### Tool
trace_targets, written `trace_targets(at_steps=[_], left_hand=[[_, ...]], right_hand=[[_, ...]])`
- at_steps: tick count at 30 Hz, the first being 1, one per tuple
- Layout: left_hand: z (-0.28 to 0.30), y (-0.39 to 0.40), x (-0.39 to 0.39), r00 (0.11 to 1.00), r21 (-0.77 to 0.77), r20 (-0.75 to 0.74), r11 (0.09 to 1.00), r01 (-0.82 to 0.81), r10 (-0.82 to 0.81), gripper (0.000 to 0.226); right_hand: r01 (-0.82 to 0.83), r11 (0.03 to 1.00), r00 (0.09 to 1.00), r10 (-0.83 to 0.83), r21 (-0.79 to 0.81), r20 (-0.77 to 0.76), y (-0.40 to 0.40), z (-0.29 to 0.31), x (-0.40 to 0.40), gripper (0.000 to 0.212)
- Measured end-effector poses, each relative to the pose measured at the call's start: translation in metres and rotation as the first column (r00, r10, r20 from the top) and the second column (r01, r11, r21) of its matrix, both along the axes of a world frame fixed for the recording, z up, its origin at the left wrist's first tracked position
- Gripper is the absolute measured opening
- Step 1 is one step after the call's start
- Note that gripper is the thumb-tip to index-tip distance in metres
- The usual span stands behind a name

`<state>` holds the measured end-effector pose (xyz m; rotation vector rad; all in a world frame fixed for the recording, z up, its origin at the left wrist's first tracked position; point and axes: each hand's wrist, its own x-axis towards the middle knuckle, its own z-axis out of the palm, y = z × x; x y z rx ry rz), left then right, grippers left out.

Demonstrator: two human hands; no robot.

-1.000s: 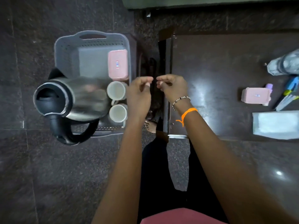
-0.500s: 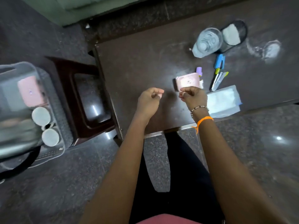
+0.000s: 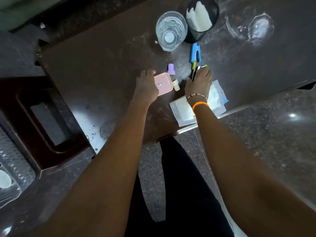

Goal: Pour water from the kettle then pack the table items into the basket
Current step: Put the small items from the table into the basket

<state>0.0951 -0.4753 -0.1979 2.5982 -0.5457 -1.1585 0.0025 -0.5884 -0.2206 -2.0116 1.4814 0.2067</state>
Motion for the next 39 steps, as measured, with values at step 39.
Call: trace_targets(at_steps=[39], left_hand=[[0.142, 0.414, 0.055, 0.177, -0.436, 0.159, 0.230, -0.870, 0.971, 0.035]], right_hand=[[-0.545, 0.522, 0.836, 0.282, 0.656, 0.470, 0.377, 0.139, 0.141, 0.028]])
